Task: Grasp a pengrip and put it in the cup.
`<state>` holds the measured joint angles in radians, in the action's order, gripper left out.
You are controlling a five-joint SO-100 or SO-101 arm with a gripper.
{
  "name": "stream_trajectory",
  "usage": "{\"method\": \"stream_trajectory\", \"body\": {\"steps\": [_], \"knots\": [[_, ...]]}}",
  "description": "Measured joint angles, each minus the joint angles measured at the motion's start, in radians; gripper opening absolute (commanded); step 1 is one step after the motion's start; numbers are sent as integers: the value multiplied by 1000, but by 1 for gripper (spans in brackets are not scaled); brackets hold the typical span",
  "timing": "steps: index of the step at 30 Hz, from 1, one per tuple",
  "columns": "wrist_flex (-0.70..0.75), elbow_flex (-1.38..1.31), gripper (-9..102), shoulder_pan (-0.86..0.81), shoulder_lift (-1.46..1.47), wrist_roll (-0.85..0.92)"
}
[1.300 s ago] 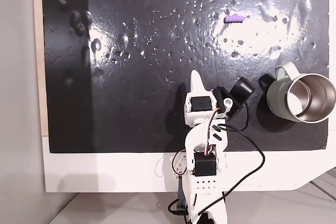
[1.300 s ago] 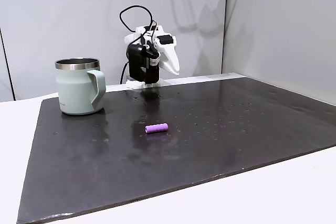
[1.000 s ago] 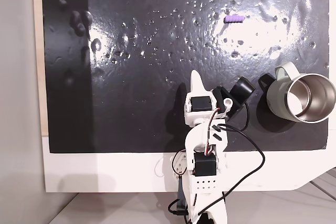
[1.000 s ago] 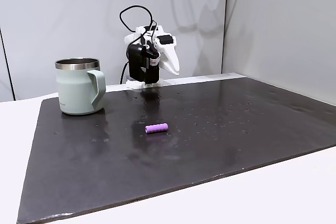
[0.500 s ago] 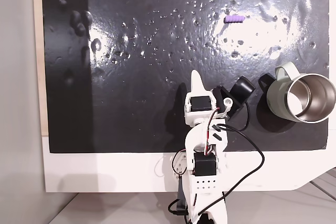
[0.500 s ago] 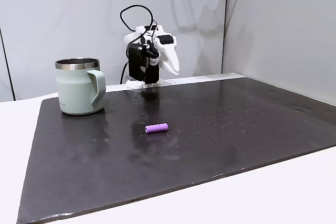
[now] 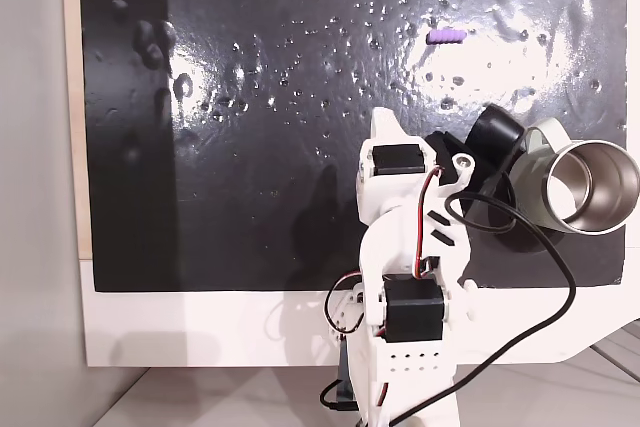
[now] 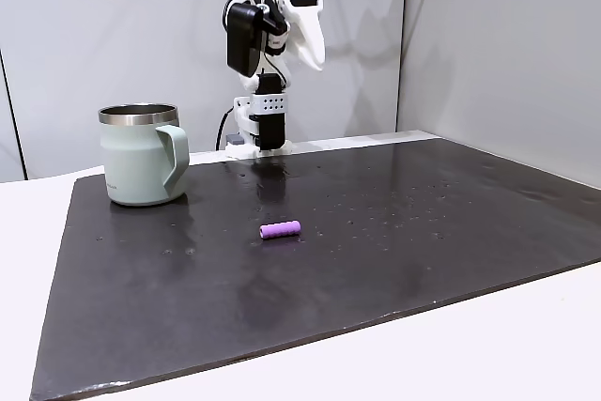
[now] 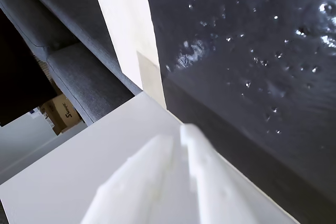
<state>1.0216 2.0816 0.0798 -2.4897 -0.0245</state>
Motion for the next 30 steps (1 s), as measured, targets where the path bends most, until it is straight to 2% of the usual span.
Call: {"method": "stream_trajectory", "body": {"steps": [11, 18, 22, 30], "knots": [[388, -703, 5, -172, 515, 21], [632, -1215, 16, -235, 976, 54], [658, -1345, 24, -256, 1127, 95], [658, -1499, 24, -276, 1342, 130]]}}
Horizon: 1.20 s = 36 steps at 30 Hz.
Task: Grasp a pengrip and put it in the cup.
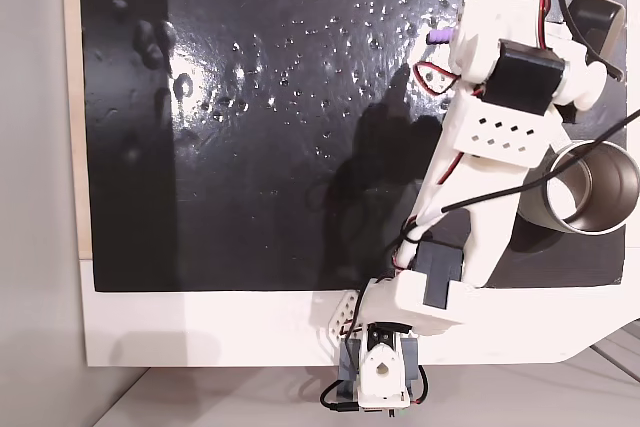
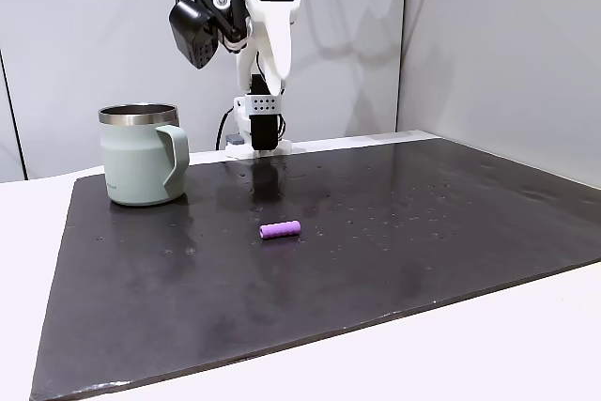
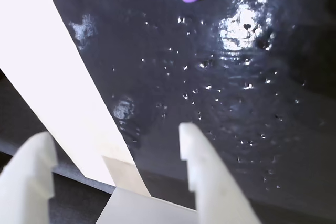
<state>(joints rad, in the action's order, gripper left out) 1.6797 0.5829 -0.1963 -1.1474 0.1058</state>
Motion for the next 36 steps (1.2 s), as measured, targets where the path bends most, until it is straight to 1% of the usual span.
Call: {"method": "stream_trajectory", "body": {"steps": [6, 10, 17, 28, 33, 36], "knots": [[-2, -31, 24, -34, 161, 26], [-28, -40, 24, -55, 261, 40], [-58, -186, 24, -60, 442, 91], [-160, -206, 22, -48, 560, 124], [-193, -206, 18, -35, 595, 135], [-195, -206, 14, -23, 609, 138]]}}
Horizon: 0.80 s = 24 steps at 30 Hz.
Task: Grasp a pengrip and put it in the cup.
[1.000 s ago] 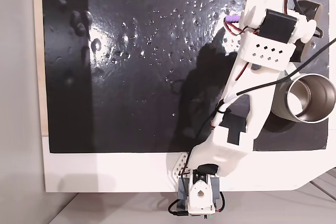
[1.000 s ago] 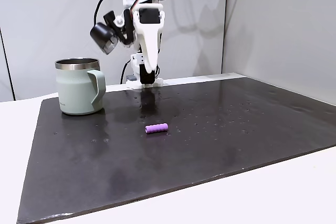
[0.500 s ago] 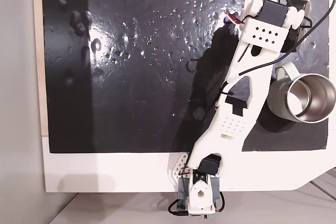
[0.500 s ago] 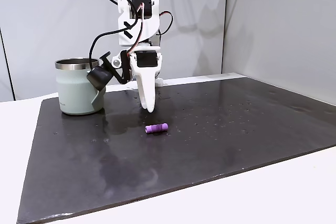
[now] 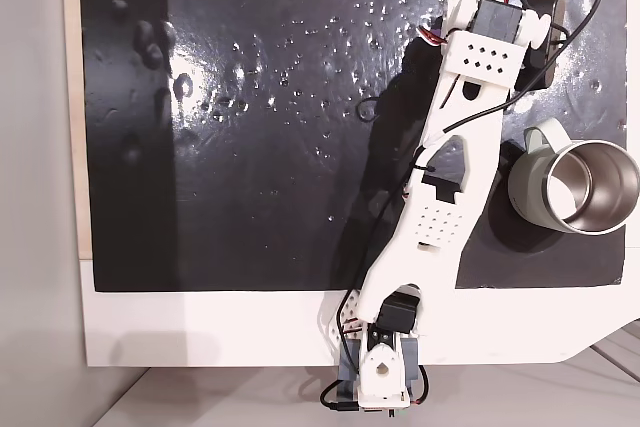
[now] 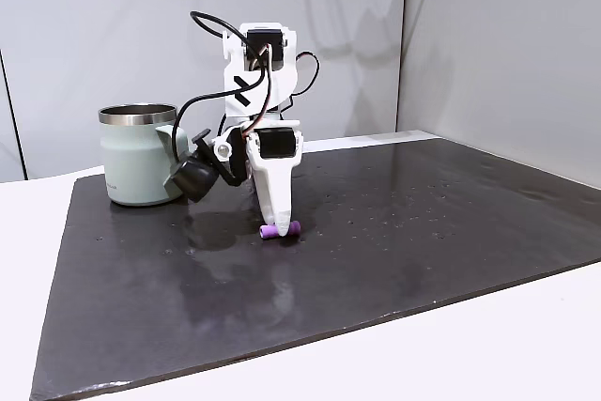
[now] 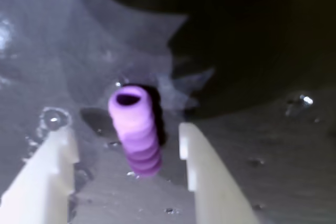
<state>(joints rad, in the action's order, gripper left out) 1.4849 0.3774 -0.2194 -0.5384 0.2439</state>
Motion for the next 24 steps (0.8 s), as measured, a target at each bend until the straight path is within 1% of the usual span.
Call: {"method": "stream_trajectory", "body": {"steps": [6, 16, 18, 24], "knots": [[-17, 0, 0, 5, 11, 2], [-18, -2, 0, 2, 9, 17], [5, 0, 0, -5, -8, 17], [60, 0, 0, -38, -195, 5]]}}
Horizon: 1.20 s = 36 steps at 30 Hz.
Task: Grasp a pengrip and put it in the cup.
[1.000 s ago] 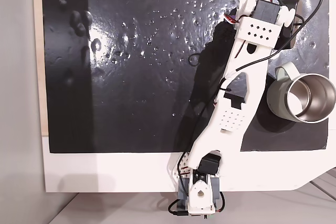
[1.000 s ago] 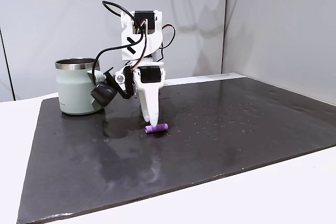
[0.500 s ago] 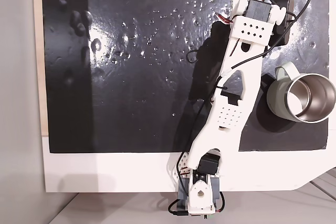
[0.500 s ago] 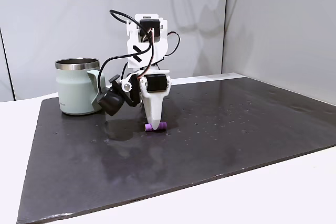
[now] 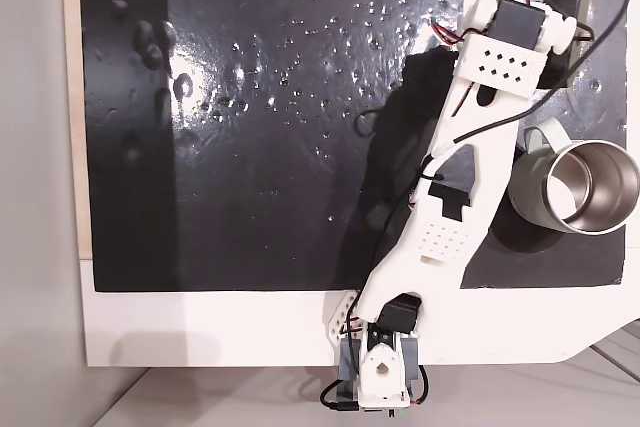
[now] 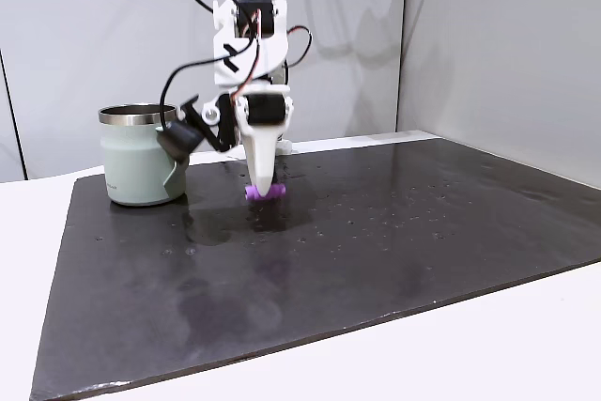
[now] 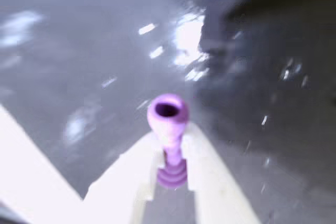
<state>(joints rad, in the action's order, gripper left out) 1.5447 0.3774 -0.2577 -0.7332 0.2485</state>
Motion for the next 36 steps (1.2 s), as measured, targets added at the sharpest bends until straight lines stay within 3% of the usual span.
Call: {"method": "stream_trajectory", "body": {"steps": [20, 28, 36], "knots": [[115, 58, 0, -34, -532, -67], [138, 422, 0, -127, -850, 0], [138, 798, 0, -357, -1126, 164]]}}
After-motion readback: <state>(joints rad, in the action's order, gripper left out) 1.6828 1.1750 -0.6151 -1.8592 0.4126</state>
